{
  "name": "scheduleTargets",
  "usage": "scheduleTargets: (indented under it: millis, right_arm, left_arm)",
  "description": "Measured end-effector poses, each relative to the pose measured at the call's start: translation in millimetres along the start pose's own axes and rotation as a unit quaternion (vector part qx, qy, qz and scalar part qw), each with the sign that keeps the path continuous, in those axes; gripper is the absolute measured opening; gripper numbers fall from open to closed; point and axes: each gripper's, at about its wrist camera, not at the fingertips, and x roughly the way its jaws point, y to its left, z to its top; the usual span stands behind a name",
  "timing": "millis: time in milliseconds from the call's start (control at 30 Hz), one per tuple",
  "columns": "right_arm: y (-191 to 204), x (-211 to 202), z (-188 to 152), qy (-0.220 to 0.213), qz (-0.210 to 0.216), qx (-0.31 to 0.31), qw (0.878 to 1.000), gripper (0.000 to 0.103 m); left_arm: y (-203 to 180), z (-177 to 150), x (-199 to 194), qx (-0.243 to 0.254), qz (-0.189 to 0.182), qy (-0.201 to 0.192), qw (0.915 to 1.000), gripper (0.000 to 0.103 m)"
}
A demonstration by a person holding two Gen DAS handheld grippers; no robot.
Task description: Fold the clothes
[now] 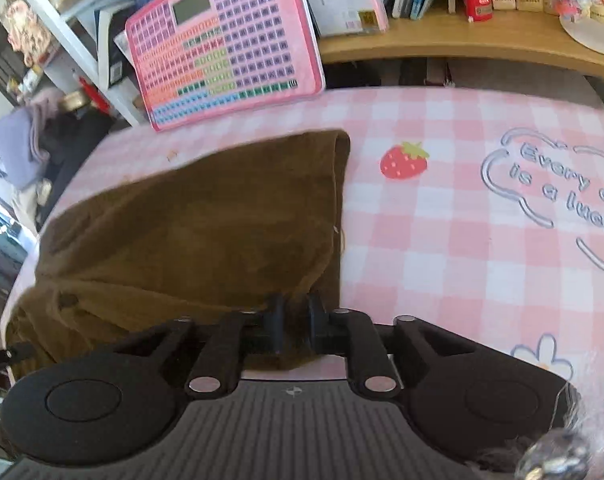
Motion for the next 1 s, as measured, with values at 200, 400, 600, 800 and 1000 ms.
scheduleTargets:
  millis: [200,400,600,800,1000]
  right_arm:
    - [19.6,-10.5,15.0,-0.019,0.055,-0.028,0.998,0.003]
    - [21.1,-37.4,6.3,-0.048,-0.002,-0.043,0.998,0.003]
    - [3.7,-16.6,-11.3,-0.011,-0.074,-0.018,0.997,0.005]
    - [24.1,-29.8,-18.5,-0.057,-0.114,-0.032,0.991,0.027]
    - [61.1,-41.1,-48.3,-0.089,-0.116,-0.024,0.989,0.035]
  left_arm:
    - [5.0,-1.0,7.6,-0.014,0.004,0.012,0.9998,0.020]
    - [13.0,-3.9,7.9,-0.030,-0.001,0.016,0.9994,0.020]
    - [14.1,-2.1,5.9,-0.020,-0.002,0.019,0.9996,0.021]
    - [16.0,6.3,-6.2,-0.005,-0.008,-0.008,0.9999,0.021]
    - [22.4,22.0,-12.4,0.007,-0.024,-0.033,0.9991,0.021]
